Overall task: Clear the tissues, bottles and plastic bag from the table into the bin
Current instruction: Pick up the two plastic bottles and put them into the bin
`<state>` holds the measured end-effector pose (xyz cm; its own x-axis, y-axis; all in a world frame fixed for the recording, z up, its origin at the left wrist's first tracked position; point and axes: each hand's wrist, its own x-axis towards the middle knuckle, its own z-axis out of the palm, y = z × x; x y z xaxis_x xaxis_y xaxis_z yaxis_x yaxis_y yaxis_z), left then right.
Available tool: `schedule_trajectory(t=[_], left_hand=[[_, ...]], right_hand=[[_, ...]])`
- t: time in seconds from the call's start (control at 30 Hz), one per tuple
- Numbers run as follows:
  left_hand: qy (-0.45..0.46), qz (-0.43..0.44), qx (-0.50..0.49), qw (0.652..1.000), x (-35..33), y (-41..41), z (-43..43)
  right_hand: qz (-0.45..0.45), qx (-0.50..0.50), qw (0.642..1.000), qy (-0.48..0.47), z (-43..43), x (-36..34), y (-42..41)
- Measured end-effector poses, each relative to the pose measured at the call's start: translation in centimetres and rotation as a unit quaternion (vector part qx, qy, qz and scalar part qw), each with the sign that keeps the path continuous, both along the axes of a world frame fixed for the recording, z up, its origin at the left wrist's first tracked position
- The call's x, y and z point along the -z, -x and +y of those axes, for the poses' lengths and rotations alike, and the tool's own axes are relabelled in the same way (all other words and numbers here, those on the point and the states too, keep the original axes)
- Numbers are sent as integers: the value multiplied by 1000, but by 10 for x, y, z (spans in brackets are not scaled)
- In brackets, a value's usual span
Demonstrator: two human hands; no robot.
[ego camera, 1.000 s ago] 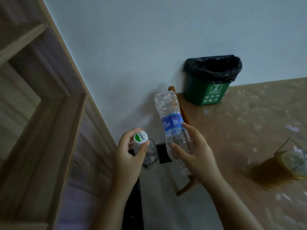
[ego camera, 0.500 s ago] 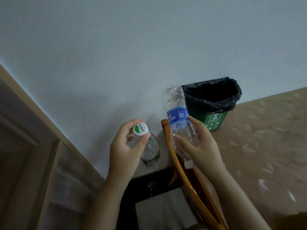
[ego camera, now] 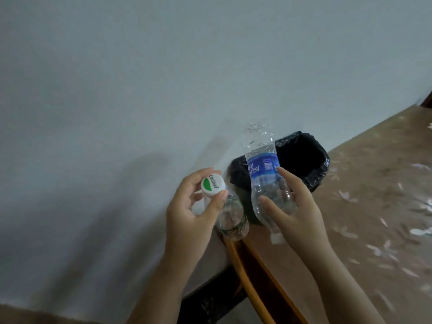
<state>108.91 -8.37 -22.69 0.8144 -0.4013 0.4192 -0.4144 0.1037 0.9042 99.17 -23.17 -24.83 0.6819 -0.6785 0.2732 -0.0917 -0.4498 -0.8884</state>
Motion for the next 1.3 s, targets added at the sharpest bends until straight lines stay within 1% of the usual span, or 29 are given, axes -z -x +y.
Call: schedule_trajectory(t=[0.23, 0.33, 0.43, 0.57, 0.7, 0.8, 0.9, 1.1, 1.2, 1.3], left_hand=[[-13, 13, 127, 992, 0, -65, -31], [-12, 24, 162, 986, 3, -82, -39], [-4, 51, 182, 982, 6, -92, -48], [8, 75, 203, 976, 6, -100, -58], [15, 90, 202, 975, 4, -108, -67], [12, 78, 203, 976, 1, -113, -72], [32, 63, 199, 978, -5, -119, -77], [57, 32, 200, 978, -25, -123, -81], [82, 26, 199, 976, -35, -126, -84], [94, 15, 197, 976, -42, -128, -89]], right_hand=[[26, 155, 987, -5, -23, 3, -39], [39, 206, 978, -17, -31, 7, -46], [73, 241, 967, -25, -40, 10, -49], [107, 250, 962, -26, -56, 14, -58], [137, 253, 957, -29, -76, 19, -66], [148, 250, 957, -20, -85, 17, -69], [151, 250, 956, -14, -92, 14, -69], [134, 233, 963, -17, -100, 17, -61], [127, 232, 964, 3, -104, 23, -54], [153, 231, 959, 57, -109, 35, -46]])
